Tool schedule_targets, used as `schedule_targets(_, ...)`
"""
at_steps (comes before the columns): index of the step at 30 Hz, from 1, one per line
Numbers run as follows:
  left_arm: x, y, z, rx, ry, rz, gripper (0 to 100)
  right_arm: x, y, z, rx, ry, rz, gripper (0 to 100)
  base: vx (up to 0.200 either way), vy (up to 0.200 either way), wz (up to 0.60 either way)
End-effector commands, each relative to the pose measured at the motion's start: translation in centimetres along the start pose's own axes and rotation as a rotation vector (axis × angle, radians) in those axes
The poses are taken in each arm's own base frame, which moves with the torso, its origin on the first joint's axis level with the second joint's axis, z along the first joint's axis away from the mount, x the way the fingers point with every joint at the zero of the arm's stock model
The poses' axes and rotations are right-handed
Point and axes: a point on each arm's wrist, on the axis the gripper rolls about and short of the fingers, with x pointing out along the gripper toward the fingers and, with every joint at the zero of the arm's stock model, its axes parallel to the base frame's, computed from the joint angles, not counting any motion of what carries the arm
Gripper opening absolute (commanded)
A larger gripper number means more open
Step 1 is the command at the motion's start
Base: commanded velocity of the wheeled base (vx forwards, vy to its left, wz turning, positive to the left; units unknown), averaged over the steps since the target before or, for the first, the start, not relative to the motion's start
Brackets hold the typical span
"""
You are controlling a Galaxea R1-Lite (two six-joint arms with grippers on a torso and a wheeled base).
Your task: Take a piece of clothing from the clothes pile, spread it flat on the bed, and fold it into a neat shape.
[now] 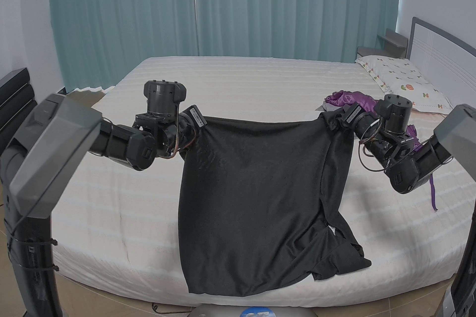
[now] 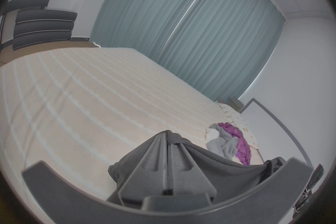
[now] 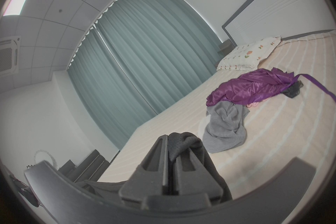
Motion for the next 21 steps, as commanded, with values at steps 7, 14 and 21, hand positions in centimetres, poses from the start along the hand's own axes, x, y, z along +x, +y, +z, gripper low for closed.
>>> schedule_targets(7,7.4,4.3,-7.4,0.018,0.092,0.093,0,4.2,-5.9,-7.1,-0.022,0.114,-0.116,0,0.0,0.0,0.0)
schedule_targets(14,8.9,6.0,-9.9,0.0,0.132,0.125,100,5.3,-7.7,-10.0,-0.029,0.156,-0.141,100,0.0,0.0,0.0)
schedule_targets(21,9.8,6.7,-10.3,-0.011,0.111,0.152,100,5.7,-9.1,-11.3,-0.024,0.164,-0.173,100,0.0,0.0,0.0)
